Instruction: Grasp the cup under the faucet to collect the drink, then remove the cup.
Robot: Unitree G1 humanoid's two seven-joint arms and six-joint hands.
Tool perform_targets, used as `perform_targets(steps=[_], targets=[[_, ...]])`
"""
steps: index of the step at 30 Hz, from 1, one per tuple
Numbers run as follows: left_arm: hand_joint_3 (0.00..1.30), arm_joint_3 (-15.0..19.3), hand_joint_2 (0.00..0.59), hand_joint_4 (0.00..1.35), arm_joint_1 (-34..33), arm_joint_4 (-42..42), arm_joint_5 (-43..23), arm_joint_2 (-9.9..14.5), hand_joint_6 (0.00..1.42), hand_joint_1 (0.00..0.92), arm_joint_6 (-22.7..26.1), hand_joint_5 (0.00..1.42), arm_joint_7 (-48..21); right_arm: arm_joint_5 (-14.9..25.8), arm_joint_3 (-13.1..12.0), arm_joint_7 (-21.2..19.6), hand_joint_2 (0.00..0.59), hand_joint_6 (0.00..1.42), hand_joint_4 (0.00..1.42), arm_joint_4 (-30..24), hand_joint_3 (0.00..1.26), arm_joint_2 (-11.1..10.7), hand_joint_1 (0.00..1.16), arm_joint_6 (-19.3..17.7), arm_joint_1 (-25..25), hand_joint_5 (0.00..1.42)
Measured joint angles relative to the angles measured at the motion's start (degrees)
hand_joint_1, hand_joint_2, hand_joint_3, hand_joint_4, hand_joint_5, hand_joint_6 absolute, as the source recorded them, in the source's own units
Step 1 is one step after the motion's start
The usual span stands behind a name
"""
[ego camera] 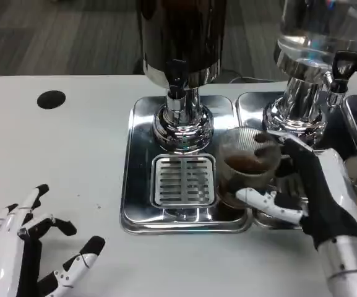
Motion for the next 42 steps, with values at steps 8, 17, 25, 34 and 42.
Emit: perform_targets(steps=[8, 17, 25, 34, 42], targets=[[0.68, -1.1, 0.158, 0.07, -0.8, 0.1, 0.2, 0.0, 0.20, 0.000, 0.0, 0.22, -0.2, 0.3, -0.6, 1.9, 0.228, 0.52, 0.83, -2.5, 0.74, -1.7, 0.86, -0.4, 4.8, 0.58], [0.67, -1.5, 0.154, 0.05, -1.1, 0.1, 0.2, 0.0, 0.19, 0.000, 0.3, 0.22, -0.2, 1.0, -0.9, 2.6, 0.228, 0.52, 0.83, -5.0, 0.74, -2.3, 0.86, -4.3, 9.8, 0.58], [0.67, -1.5, 0.153, 0.05, -1.1, 0.0, 0.2, 0.1, 0.18, 0.000, 0.5, 0.22, -0.6, 1.0, -1.7, 2.5, 0.228, 0.52, 0.83, -6.1, 0.74, -3.0, 0.86, -7.8, 13.0, 0.58], [0.67, -1.6, 0.153, 0.05, -0.7, -0.8, 0.4, 0.1, 0.18, 0.000, 1.6, 0.22, -0.7, 0.9, -3.5, 1.6, 0.231, 0.52, 0.82, -5.5, 0.75, -3.3, 0.86, -11.5, 16.2, 0.58], [0.67, -1.9, 0.153, 0.05, -0.8, -1.1, 0.4, 0.1, 0.18, 0.000, 2.0, 0.22, -1.1, 0.8, -3.6, -0.2, 0.235, 0.52, 0.82, -3.0, 0.76, -2.6, 0.85, -14.7, 17.8, 0.58]])
